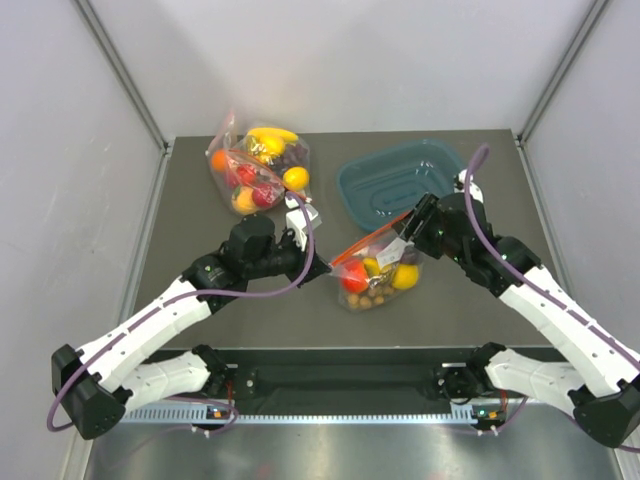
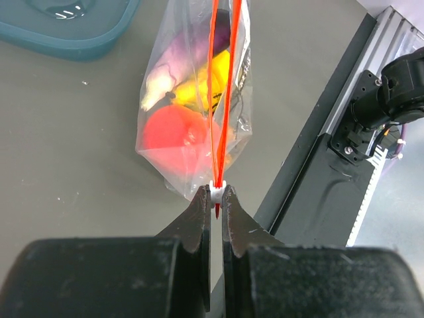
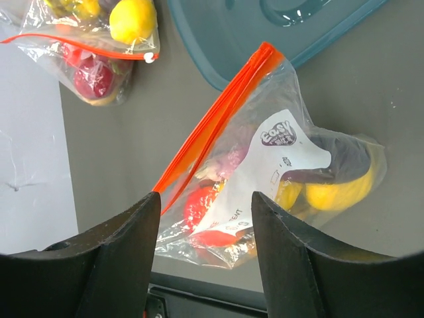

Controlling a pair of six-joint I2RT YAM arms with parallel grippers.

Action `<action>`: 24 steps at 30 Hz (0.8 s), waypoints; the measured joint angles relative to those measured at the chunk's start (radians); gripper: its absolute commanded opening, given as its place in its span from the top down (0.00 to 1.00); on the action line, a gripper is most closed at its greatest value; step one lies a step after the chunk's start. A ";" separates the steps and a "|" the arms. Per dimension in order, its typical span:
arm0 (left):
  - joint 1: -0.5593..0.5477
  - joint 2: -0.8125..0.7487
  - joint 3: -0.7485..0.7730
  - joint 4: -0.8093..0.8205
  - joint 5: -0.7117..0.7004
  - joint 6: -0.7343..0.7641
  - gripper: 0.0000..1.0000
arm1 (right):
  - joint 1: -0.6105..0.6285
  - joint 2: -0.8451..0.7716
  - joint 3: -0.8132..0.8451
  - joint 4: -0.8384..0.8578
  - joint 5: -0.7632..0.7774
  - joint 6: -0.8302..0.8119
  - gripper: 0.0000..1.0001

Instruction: Open the zip-top bag and remove the fake food

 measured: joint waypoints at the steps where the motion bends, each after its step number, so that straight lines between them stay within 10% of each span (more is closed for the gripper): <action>1: -0.001 0.000 0.000 0.000 -0.001 0.000 1.00 | 0.001 0.000 -0.002 0.001 -0.002 0.000 0.43; 24: -0.029 -0.023 -0.013 0.001 -0.026 0.022 1.00 | 0.006 0.046 -0.051 0.078 -0.030 0.007 0.43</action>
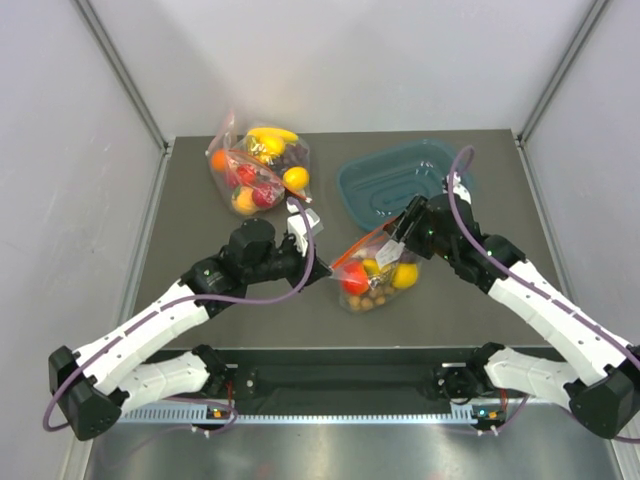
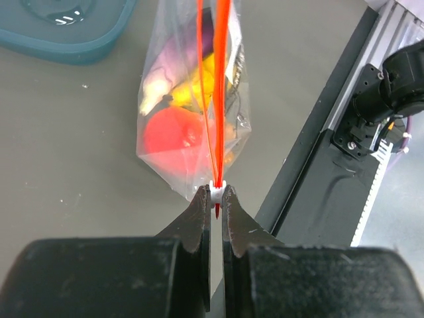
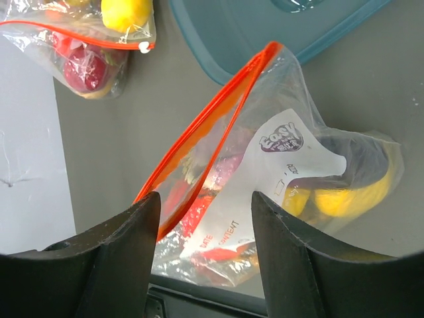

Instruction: Open the zip-top bag and remove the fake food

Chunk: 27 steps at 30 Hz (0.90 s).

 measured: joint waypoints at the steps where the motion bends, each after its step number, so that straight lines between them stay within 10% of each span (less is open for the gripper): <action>1: -0.005 -0.002 0.000 0.000 0.000 0.004 1.00 | 0.000 0.007 0.000 0.008 -0.001 0.002 0.43; 9: -0.088 -0.003 0.000 -0.003 -0.026 0.049 0.98 | 0.001 0.064 0.000 0.050 -0.023 0.002 0.97; 11: -0.100 -0.002 0.000 -0.003 -0.031 0.056 0.77 | 0.001 0.069 0.000 0.050 -0.027 -0.002 1.00; 13: -0.105 0.000 0.000 -0.004 -0.039 0.063 0.26 | 0.001 0.069 0.000 0.050 -0.031 -0.001 1.00; 17: -0.106 0.003 0.001 -0.007 -0.068 0.029 0.02 | 0.001 0.069 0.000 0.047 -0.039 -0.015 1.00; 27: -0.098 0.063 0.132 -0.008 -0.123 -0.054 0.01 | 0.001 0.029 0.000 0.008 -0.073 -0.054 1.00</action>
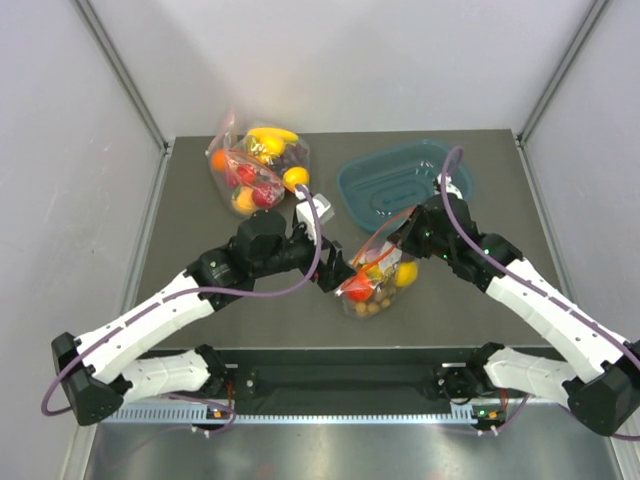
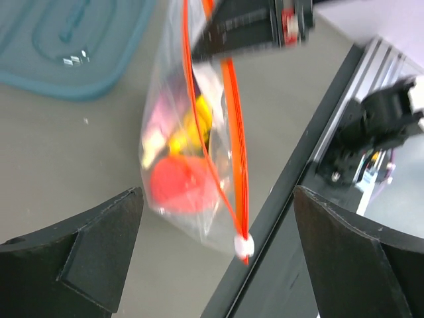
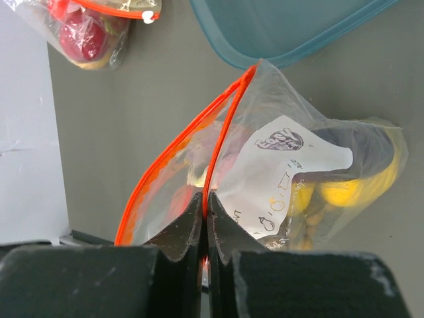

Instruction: Open the zip-top bag and remove the fake food

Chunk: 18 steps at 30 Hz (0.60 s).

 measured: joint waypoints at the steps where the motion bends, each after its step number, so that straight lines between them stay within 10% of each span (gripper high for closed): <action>1: 0.003 0.012 0.017 0.005 0.001 -0.005 0.01 | 0.000 -0.004 0.000 -0.001 -0.005 -0.003 1.00; 18: 0.011 0.304 0.117 0.091 0.010 -0.018 0.02 | 0.000 -0.030 -0.013 -0.006 -0.059 -0.026 1.00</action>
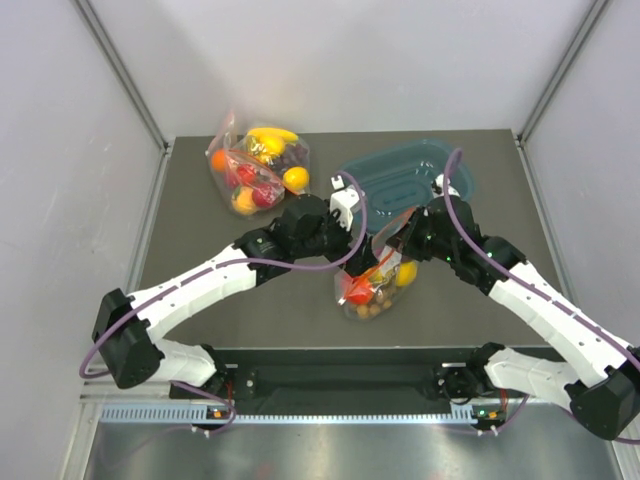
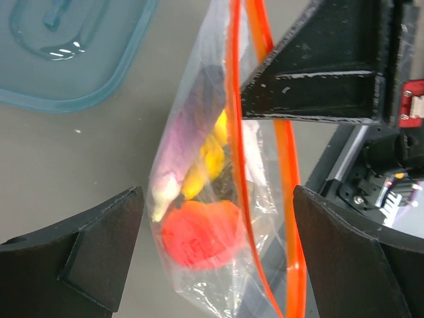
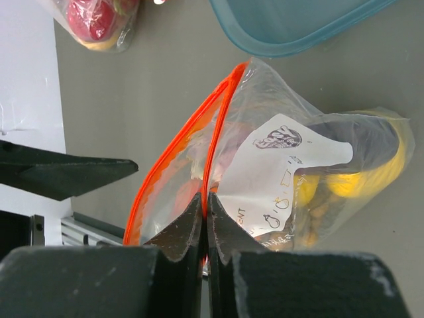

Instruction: Open the zip-top bag and remove the fake food

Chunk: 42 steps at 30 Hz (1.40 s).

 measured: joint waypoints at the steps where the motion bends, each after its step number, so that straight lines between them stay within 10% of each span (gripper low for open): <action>1: 0.000 0.003 0.001 0.000 -0.005 0.001 0.03 | 0.000 0.000 0.000 0.000 -0.002 -0.001 1.00; 11: 0.004 0.018 0.001 0.032 -0.037 -0.012 0.46 | 0.000 -0.019 -0.009 0.000 -0.029 -0.023 1.00; 19: 0.005 0.072 0.001 0.041 -0.022 -0.025 1.00 | 0.000 -0.026 -0.011 -0.021 -0.075 -0.061 1.00; 42: 0.044 -0.210 0.122 -0.462 -0.202 -0.024 1.00 | 0.002 0.090 0.167 -0.217 -0.142 -0.179 1.00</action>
